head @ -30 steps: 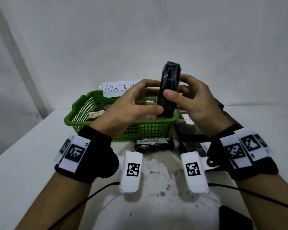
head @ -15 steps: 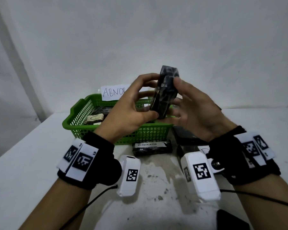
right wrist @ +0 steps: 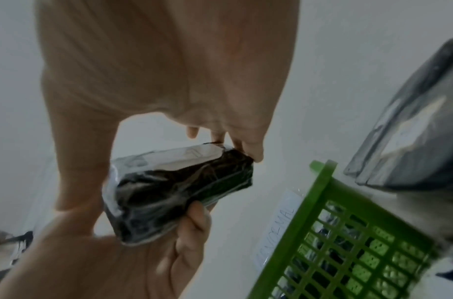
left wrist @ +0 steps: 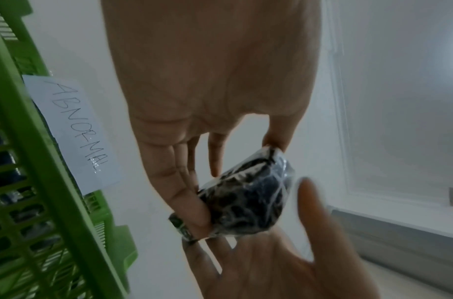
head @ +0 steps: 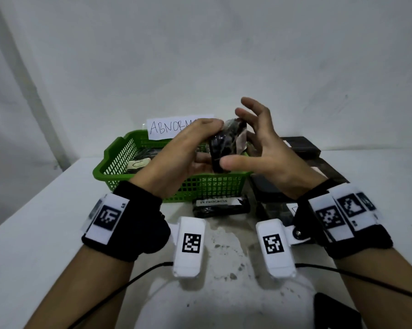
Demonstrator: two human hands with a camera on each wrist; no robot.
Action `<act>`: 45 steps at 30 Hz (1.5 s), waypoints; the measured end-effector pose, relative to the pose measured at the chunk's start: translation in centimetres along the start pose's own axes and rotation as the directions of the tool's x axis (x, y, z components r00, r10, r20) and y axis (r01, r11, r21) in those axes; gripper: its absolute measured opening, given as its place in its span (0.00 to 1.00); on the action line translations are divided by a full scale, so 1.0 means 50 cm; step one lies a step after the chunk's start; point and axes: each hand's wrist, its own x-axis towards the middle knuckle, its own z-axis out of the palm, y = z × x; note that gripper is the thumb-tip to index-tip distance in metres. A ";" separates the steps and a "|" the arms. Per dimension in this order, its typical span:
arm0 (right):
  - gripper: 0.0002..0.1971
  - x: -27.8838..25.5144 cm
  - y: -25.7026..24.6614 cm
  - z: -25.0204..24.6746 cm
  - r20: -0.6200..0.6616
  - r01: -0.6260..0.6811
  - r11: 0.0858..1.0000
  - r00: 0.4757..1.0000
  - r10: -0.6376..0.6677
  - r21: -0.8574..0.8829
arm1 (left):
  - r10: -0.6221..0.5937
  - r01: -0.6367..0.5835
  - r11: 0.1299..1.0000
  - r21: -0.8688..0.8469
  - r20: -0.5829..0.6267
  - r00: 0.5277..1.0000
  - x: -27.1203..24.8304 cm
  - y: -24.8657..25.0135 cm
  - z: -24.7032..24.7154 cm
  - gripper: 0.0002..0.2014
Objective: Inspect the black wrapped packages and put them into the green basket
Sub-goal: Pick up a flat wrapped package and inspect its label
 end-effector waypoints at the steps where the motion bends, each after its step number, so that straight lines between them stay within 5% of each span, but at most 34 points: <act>1: 0.54 0.004 0.001 0.000 -0.031 -0.023 0.997 0.999 0.025 0.069 | 0.017 -0.017 1.000 -0.009 -0.010 1.000 0.002 -0.002 0.000 0.17; 6: 0.41 0.011 -0.006 -0.012 -0.158 -0.195 0.955 0.960 0.233 0.224 | 0.111 -0.112 0.989 0.092 0.015 0.994 0.006 -0.011 -0.007 0.29; 9: 0.30 0.005 -0.013 -0.013 -0.121 -0.199 0.954 0.966 0.230 0.223 | 0.136 -0.147 0.967 0.208 0.067 0.988 0.000 -0.012 -0.003 0.28; 12: 0.25 0.006 -0.012 -0.013 -0.215 -0.144 0.962 0.957 0.195 0.231 | 0.123 -0.140 0.952 0.274 0.078 0.989 0.000 -0.012 0.000 0.23; 19: 0.34 -0.004 -0.031 -0.009 -0.239 -0.087 0.989 0.964 0.114 0.122 | 0.097 -0.099 0.922 0.374 0.024 0.995 0.002 -0.017 -0.006 0.26; 24: 0.29 -0.007 -0.044 0.004 -0.038 -0.216 0.932 0.971 0.236 0.290 | 0.216 -0.199 0.919 0.342 -0.014 0.976 0.005 -0.018 -0.003 0.29; 27: 0.33 -0.012 -0.052 0.009 -0.021 -0.224 0.901 0.968 0.250 0.372 | 0.271 -0.250 0.897 0.364 -0.008 0.962 0.005 -0.018 -0.003 0.31; 30: 0.26 -0.009 -0.053 0.014 -0.088 -0.170 0.886 0.970 0.229 0.431 | 0.304 -0.276 0.871 0.406 -0.003 0.953 0.007 -0.021 -0.002 0.32; 37: 0.21 0.003 -0.035 0.017 -0.231 -0.085 0.947 0.959 0.162 0.309 | 0.195 -0.214 0.919 0.330 0.088 0.977 -0.002 -0.016 -0.003 0.28; 41: 0.37 0.006 -0.016 0.009 -0.256 -0.021 0.984 0.964 0.067 0.178 | 0.025 -0.036 0.997 0.067 0.160 0.987 -0.001 -0.007 -0.009 0.26; 45: 0.46 -0.003 -0.002 0.000 -0.117 0.048 0.998 0.992 -0.051 -0.029 | -0.051 0.067 0.981 -0.184 0.091 0.995 -0.004 0.009 -0.005 0.23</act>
